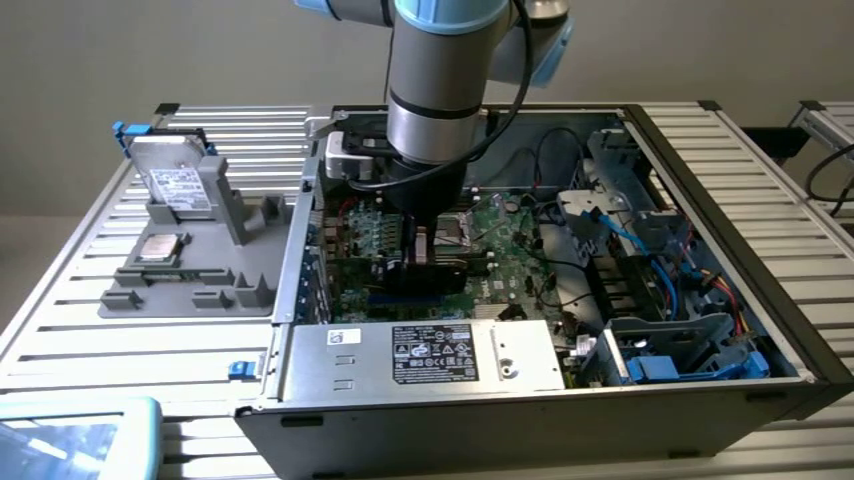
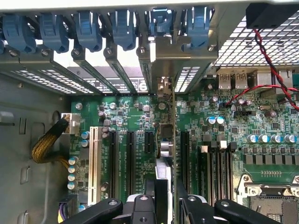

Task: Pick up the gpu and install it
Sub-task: 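Insert the gpu into the slot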

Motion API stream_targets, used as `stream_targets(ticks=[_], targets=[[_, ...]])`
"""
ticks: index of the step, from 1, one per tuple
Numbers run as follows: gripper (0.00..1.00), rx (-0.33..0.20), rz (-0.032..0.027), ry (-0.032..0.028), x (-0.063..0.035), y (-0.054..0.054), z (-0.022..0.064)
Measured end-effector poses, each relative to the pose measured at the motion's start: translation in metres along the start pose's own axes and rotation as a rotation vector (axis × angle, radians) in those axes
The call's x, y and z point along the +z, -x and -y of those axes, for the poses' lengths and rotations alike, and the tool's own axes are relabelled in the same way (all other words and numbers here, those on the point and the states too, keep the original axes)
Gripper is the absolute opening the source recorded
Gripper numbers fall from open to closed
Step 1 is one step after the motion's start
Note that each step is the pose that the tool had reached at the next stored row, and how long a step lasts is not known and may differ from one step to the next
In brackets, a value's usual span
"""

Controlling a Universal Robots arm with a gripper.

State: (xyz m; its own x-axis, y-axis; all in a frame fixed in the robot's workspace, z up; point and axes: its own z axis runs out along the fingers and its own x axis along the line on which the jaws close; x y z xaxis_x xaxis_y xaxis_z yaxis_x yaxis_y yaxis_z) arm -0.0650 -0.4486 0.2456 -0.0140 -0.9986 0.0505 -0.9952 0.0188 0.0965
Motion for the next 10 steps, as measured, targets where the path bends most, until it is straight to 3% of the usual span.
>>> stream_targets(ticks=[3,7,10], targets=[[0.27,0.000,0.0001,0.0009,0.0002,0.0000,0.0000],[0.27,-0.001,0.0000,0.0101,0.0007,0.0000,0.0001],[0.27,-0.001,-0.0002,0.0107,0.0010,0.0000,0.0001]])
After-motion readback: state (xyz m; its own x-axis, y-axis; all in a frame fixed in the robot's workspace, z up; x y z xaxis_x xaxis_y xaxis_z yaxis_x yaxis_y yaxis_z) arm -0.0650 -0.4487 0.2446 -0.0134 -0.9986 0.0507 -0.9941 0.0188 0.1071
